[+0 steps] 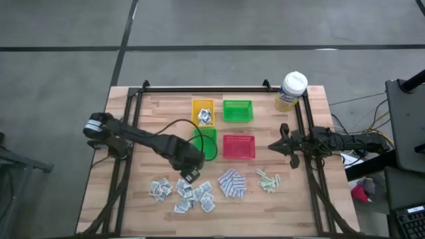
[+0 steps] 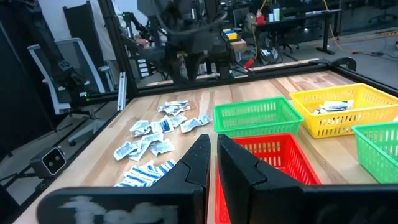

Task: Pick & Place First Aid Supplies
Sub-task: Put the blue alcohol pad into the yellow bin

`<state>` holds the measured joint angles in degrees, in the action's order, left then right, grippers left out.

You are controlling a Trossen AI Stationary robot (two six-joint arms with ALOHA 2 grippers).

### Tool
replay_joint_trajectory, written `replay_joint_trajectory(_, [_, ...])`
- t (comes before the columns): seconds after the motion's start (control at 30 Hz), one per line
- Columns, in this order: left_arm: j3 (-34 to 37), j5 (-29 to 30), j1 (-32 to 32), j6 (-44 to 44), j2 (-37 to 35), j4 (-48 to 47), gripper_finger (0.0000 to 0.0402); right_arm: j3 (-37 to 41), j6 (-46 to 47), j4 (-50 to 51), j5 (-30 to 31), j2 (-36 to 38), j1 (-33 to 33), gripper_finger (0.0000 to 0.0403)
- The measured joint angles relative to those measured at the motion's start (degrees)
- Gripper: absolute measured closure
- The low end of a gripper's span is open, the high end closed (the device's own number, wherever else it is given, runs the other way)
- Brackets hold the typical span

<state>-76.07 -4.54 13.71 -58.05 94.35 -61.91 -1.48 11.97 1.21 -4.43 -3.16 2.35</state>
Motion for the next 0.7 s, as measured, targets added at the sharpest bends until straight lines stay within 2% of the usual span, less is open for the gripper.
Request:
replay_joint_trajectory(0.33, [9.5, 0.8, 0.3, 0.0, 0.0, 15.7, 0.0234, 0.0, 0.0, 0.0, 0.0, 0.0, 0.0, 0.0374])
replay_joint_trajectory(0.7, [15.2, 1.4, 0.3, -1.9, 0.0, 20.6, 0.0234, 0.0, 0.0, 0.0, 0.0, 0.0, 0.0, 0.0374])
